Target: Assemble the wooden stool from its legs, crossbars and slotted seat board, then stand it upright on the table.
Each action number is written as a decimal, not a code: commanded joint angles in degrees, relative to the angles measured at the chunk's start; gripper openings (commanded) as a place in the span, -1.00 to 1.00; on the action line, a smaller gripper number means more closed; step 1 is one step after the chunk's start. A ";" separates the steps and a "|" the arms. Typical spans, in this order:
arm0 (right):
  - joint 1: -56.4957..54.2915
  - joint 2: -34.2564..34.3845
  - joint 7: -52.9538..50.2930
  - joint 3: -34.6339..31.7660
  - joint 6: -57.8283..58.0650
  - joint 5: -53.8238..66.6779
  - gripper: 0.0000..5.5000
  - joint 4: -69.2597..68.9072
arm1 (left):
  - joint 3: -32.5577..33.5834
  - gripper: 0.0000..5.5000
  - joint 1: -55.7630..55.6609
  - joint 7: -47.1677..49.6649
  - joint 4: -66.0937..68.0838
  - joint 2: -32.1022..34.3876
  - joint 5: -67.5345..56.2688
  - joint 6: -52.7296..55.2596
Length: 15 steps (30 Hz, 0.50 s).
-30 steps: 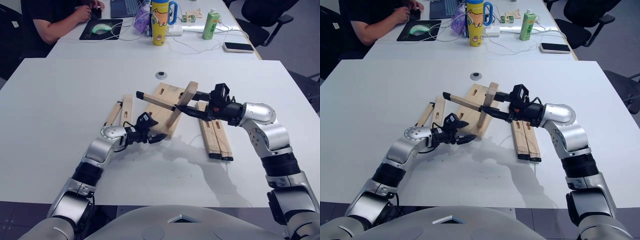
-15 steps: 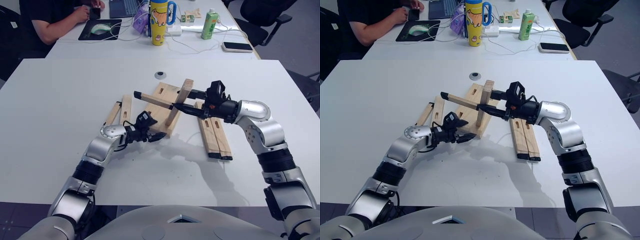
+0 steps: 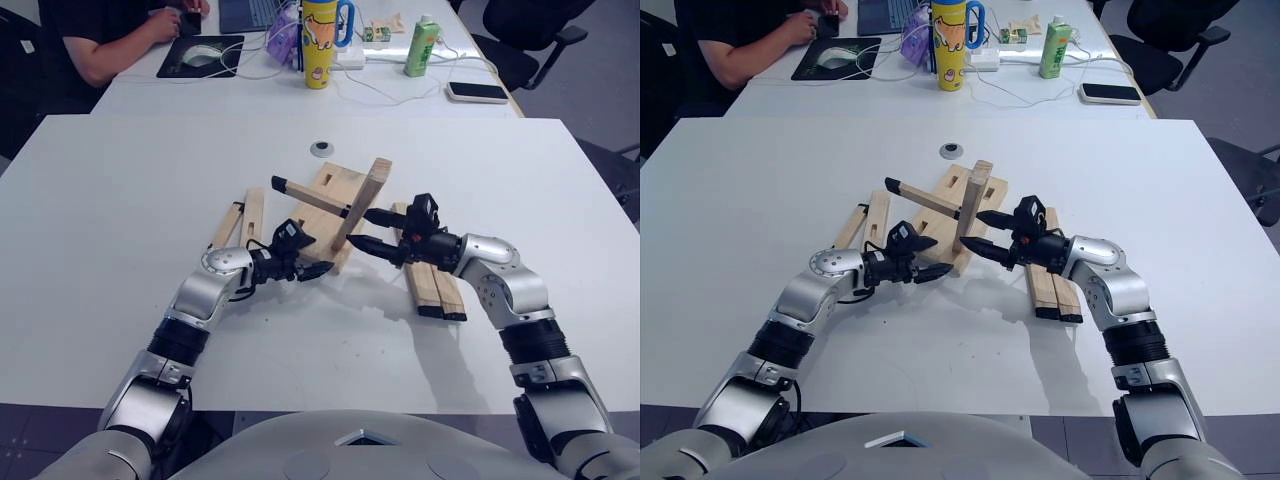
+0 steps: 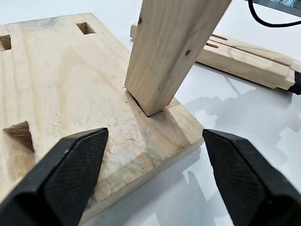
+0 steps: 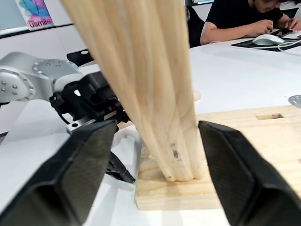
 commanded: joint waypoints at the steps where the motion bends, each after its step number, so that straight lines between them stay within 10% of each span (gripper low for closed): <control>1: 0.28 -0.23 0.90 -1.02 0.71 -1.04 0.45 -0.98 | -1.92 0.35 4.16 1.48 8.79 1.56 3.62 5.16; 10: 2.38 -8.97 3.56 -6.01 -2.14 -6.61 0.40 4.86 | -0.33 0.35 2.03 2.82 12.70 0.04 3.58 4.26; 15: -9.11 -5.61 -2.09 -19.72 15.94 19.41 0.10 -8.13 | -0.03 0.35 1.22 2.94 14.34 -0.39 3.89 4.10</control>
